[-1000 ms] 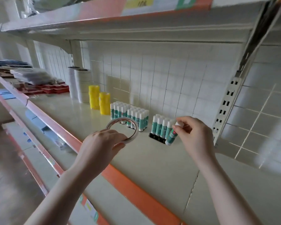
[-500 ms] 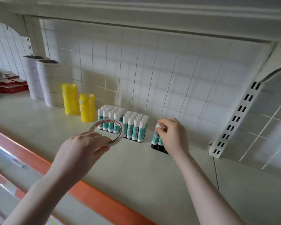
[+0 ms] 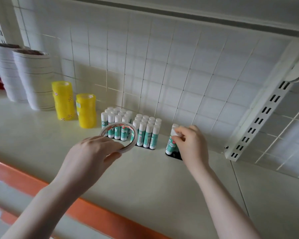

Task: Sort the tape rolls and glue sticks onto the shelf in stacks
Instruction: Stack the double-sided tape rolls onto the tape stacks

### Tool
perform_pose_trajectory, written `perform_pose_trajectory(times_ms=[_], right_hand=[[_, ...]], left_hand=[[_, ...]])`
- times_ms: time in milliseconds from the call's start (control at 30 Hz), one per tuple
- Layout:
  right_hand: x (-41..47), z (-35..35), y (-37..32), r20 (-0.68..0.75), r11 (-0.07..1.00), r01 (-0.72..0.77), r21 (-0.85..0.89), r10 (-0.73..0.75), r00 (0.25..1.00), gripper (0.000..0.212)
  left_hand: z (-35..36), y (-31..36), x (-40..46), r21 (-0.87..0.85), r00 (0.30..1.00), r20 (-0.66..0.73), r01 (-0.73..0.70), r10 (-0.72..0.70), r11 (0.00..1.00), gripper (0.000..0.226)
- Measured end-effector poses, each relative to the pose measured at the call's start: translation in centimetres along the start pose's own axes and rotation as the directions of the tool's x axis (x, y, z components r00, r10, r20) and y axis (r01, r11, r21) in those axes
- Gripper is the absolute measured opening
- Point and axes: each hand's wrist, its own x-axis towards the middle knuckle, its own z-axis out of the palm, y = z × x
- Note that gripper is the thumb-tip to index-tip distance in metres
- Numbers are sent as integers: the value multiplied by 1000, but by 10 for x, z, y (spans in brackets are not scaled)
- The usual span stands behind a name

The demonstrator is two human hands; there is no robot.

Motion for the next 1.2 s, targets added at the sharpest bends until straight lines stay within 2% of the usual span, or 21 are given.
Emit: perform_pose_trajectory(times_ms=[133, 233, 533, 633, 733, 800, 1033, 1200], right_hand=[[1, 4, 0, -22, 998, 25, -52, -26, 999, 14], [1, 12, 0, -26, 989, 99, -110, -102, 994, 15], [-3, 15, 4, -36, 977, 180, -111, -185, 982, 12], [-4, 7, 2, -124, 961, 218, -168, -240, 963, 17], [-3, -3, -7, -185, 955, 243, -172, -274, 944, 11], [-7, -3, -16, -146, 950, 272, -157, -294, 945, 10], [-25, 18, -55, 135, 909, 395, -133, -379, 916, 25], [-31, 45, -101, 184, 908, 401, -123, -376, 908, 18]], left_hand=[[1, -4, -1, 4, 1000, 17, 1, -1, 1000, 11], [1, -6, 0, 36, 1000, 25, 5, -6, 999, 10], [3, -9, -1, 62, 999, 38, 23, -26, 998, 13], [0, -9, -3, 82, 998, 33, 42, -45, 996, 11], [-4, -11, -6, 103, 998, 22, 64, -67, 993, 9], [-9, -13, -7, 144, 996, 14, 80, -83, 986, 9], [-45, -33, -9, 232, 992, -42, 122, -115, 965, 9], [-79, -70, -17, 241, 991, -69, 130, -117, 962, 15]])
